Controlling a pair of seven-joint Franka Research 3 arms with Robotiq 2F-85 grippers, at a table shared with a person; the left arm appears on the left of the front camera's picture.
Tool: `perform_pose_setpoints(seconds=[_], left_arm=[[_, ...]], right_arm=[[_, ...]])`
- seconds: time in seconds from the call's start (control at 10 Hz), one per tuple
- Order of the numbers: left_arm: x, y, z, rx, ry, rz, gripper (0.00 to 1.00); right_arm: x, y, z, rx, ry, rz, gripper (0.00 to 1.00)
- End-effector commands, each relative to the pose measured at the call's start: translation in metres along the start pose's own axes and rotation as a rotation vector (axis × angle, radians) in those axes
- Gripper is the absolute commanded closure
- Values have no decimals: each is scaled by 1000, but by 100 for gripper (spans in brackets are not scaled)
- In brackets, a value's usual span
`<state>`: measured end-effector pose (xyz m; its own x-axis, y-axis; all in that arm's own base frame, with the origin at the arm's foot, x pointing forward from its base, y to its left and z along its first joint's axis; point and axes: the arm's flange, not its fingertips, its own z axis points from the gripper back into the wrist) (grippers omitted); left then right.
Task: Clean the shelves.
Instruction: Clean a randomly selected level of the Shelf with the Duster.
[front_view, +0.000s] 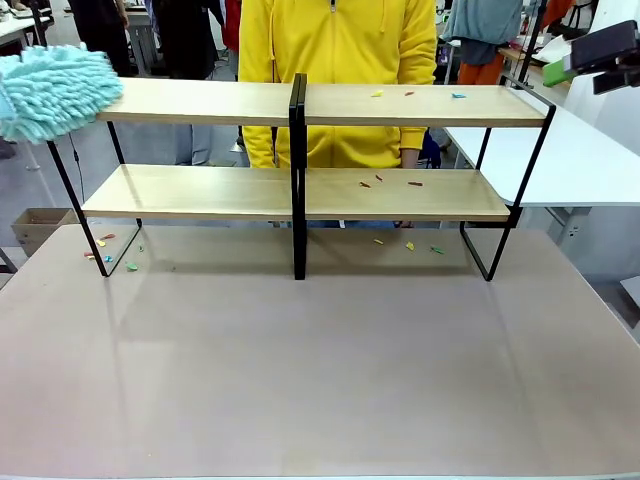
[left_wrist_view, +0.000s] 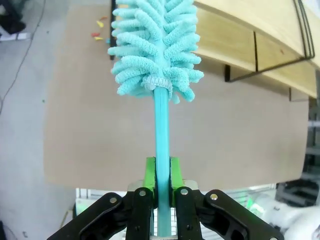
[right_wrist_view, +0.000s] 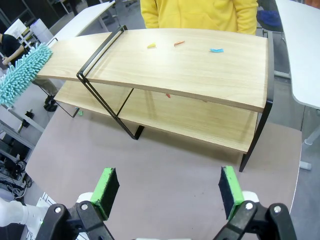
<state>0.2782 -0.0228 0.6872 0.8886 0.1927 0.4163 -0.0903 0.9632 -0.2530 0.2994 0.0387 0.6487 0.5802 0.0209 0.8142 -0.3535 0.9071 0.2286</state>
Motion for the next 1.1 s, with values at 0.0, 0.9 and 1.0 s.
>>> perform_pose_setpoints(seconds=[0.0,0.9,1.0], left_arm=[[-11,0,5,83,-128,171,87],[-23,14,23,-210,-89,-130,87],[-28,26,33,-311,-25,-264,87]], right_arm=[[0,-1,0,5,1,-1,0],[0,-1,0,5,1,-1,0],[0,-1,0,5,1,-1,0]])
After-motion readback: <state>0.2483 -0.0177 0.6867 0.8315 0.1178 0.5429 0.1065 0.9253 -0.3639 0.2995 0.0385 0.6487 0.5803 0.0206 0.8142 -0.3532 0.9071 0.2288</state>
